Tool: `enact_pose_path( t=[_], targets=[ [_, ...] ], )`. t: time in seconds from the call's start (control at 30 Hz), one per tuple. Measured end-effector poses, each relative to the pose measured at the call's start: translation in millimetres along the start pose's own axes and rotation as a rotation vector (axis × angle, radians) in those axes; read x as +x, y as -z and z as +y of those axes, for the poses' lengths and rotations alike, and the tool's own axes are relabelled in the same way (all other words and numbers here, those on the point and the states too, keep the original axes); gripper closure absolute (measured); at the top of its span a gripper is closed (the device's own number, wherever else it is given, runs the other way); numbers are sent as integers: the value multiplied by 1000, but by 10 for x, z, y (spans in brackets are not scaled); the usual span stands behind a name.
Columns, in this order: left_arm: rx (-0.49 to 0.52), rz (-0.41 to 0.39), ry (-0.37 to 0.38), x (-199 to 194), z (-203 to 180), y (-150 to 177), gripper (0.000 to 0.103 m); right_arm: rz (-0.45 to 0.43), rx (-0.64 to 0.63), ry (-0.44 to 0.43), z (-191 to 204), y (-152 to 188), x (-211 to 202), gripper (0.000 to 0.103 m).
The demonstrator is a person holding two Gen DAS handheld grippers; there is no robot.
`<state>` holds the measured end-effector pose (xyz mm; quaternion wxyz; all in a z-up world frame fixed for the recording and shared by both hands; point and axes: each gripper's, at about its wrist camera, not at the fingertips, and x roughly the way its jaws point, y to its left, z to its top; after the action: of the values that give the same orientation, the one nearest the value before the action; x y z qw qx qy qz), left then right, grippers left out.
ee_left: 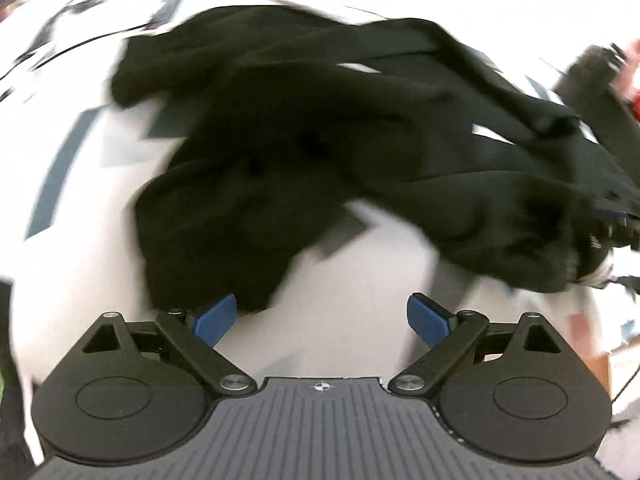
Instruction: Fold clothes
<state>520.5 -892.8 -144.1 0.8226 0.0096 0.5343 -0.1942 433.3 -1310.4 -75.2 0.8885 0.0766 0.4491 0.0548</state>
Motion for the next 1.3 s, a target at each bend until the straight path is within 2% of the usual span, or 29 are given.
enact_pose_path(
  t=[0.1, 0.17, 0.2, 0.23, 0.33, 0.4, 0.43, 0.47, 0.53, 0.7, 0.8, 0.9, 0.93, 0.97, 1.0, 1.03, 1.1, 1.13, 1.17, 1.2, 1.3],
  targets=[
    [-16, -19, -56, 31, 165, 25, 9, 45, -161, -25, 348, -39, 237, 1],
    [-7, -28, -83, 80, 214, 12, 9, 81, -231, -33, 490, -57, 373, 3],
    [2, -35, -90, 106, 221, -3, 9, 98, -266, -33, 550, -55, 438, 13],
    [12, -42, -97, 131, 227, -18, 9, 120, -288, -23, 585, -53, 496, 35],
    [43, -68, -115, 196, 237, -62, 10, 149, -266, -5, 559, -86, 563, 67],
    [73, -98, -121, 215, 222, -90, 34, 120, -168, -63, 398, -169, 458, 88],
    [81, -105, -123, 194, 232, -121, 56, 105, -117, -84, 313, -216, 396, 89],
    [85, -109, -124, 159, 249, -161, 68, 81, -69, -97, 225, -263, 311, 90],
    [77, -134, -113, 12, 340, -237, 72, 31, 6, -120, 68, -334, 123, 94],
    [50, -232, -151, -573, 627, -475, 73, -133, 218, -232, -357, -455, -434, 95],
    [49, -298, -125, -959, 764, -724, 73, -235, 319, -283, -589, -556, -657, 95],
    [64, -331, -68, -1068, 857, -1054, 69, -297, 401, -261, -755, -667, -644, 94],
    [81, -338, -65, -1008, 861, -1166, 63, -301, 408, -233, -787, -707, -570, 88],
    [101, -327, -93, -872, 835, -1255, 44, -291, 417, -178, -791, -753, -441, 81],
    [120, -308, -129, -713, 799, -1334, 31, -272, 428, -107, -767, -784, -307, 61],
    [139, -288, -166, -554, 762, -1413, 12, -252, 424, -49, -722, -794, -213, 47],
    [142, -229, -184, -294, 716, -1475, 13, -211, 402, 52, -614, -799, -52, 47],
    [128, -199, -162, -203, 715, -1474, 12, -205, 382, 79, -543, -776, -25, 46],
    [94, -173, -116, -150, 739, -1433, 12, -210, 357, 89, -462, -736, -34, 44],
    [53, -148, -64, -107, 769, -1380, 12, -215, 332, 100, -380, -697, -43, 37],
    [-99, -46, 78, 89, 909, -1219, 12, -240, 208, 108, -81, -510, -64, 26]
  ],
)
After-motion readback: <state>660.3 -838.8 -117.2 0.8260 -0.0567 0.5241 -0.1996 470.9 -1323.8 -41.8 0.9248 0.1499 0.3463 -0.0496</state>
